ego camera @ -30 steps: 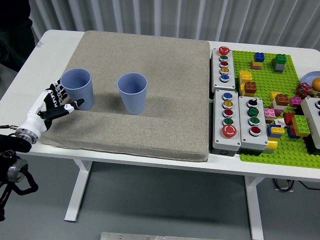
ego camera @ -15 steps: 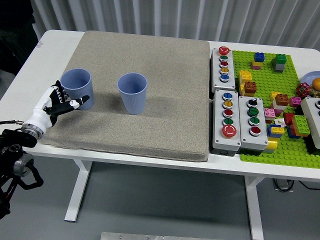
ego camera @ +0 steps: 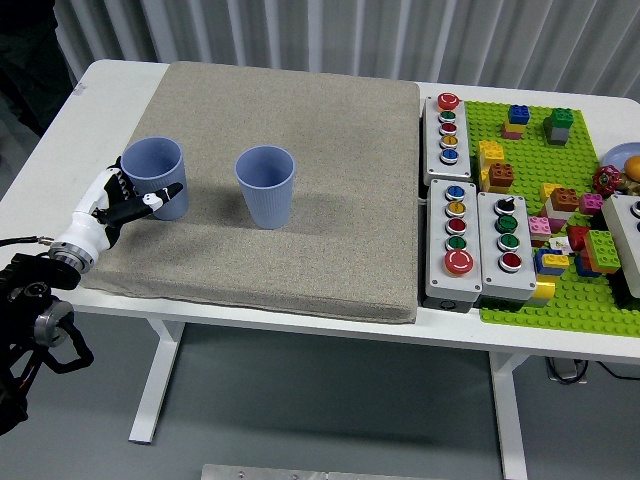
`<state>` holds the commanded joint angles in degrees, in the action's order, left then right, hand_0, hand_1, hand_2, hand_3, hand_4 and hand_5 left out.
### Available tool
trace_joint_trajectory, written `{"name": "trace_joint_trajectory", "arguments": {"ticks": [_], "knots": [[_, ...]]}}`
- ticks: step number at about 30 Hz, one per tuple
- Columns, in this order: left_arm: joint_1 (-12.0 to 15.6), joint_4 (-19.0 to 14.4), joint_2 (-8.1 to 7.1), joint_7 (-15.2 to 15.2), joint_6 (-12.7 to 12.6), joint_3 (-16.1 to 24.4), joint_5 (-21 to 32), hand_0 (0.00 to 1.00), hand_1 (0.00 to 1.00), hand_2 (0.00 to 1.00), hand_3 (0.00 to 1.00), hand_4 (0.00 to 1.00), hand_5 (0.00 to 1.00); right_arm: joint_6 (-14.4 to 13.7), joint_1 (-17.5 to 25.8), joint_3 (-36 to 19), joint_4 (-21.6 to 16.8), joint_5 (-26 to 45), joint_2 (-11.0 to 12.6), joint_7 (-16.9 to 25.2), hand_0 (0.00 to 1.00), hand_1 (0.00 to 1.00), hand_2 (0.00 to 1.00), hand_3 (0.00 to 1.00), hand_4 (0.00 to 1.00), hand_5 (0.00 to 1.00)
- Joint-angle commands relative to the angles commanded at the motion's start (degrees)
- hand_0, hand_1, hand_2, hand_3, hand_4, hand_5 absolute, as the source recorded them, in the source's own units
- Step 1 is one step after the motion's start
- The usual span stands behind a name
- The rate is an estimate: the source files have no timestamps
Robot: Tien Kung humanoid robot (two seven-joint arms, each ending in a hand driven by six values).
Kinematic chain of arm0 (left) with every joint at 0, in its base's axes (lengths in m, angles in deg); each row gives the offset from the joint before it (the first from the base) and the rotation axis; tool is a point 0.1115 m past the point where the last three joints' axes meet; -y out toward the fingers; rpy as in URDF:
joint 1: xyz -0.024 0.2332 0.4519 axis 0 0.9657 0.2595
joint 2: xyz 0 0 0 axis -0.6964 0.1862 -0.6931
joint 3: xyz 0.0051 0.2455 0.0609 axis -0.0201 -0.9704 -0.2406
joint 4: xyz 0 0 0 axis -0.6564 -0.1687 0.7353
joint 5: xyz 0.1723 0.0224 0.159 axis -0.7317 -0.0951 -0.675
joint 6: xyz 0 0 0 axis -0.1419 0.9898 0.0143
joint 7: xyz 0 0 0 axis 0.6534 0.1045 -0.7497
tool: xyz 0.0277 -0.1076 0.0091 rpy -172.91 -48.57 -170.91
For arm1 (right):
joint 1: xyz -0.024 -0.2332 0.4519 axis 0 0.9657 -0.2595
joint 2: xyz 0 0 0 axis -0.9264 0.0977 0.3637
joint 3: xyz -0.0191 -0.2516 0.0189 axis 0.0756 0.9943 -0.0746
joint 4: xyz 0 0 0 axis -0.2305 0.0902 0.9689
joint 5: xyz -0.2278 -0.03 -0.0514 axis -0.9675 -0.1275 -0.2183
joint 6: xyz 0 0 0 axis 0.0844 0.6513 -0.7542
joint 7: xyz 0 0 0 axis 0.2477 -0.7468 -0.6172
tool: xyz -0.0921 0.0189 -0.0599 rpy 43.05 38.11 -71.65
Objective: Pick cup pour cup place
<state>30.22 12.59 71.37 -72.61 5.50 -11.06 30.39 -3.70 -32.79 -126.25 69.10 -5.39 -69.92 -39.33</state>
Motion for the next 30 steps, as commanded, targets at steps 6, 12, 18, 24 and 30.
{"name": "trace_joint_trajectory", "arguments": {"ticks": [6, 12, 18, 24, 30], "knots": [[-0.69, 0.95, -0.29, 0.3, -0.02, -0.85, 1.18, 0.998, 0.998, 0.998, 0.998, 0.925, 0.16, 0.07, 0.2, -0.13, 0.0, -0.44, -0.06, -0.11, 0.719, 0.682, 0.672, 0.633, 0.134, 0.41], [-0.64, 1.36, -0.24, 0.25, 0.1, -1.21, 1.17, 0.998, 0.998, 0.998, 0.998, 0.924, 0.165, 0.06, 0.27, -0.15, 0.0, -0.48, -0.05, -0.13, 0.72, 0.682, 0.672, 0.633, 0.135, 0.41], [-0.67, 1.67, -0.22, 0.22, 0.26, -1.46, 1.18, 0.998, 0.998, 0.998, 0.998, 0.904, 0.148, 0.1, 0.29, -0.26, 0.0, -0.78, -0.09, -0.2, 0.72, 0.682, 0.672, 0.633, 0.134, 0.41], [-0.65, 1.69, -0.41, 0.19, 0.31, -1.5, 1.19, 0.998, 0.998, 0.998, 0.998, 0.898, 0.145, 0.13, 0.31, -0.33, 0.0, -0.88, -0.07, -0.19, 0.72, 0.681, 0.672, 0.633, 0.133, 0.41], [-0.98, 1.84, -0.48, 0.18, 0.28, -1.58, 1.17, 0.998, 0.998, 0.998, 0.998, 0.893, 0.136, 0.14, 0.15, -0.42, 0.0, -0.93, -0.05, -0.16, 0.721, 0.682, 0.672, 0.633, 0.132, 0.409]]}}
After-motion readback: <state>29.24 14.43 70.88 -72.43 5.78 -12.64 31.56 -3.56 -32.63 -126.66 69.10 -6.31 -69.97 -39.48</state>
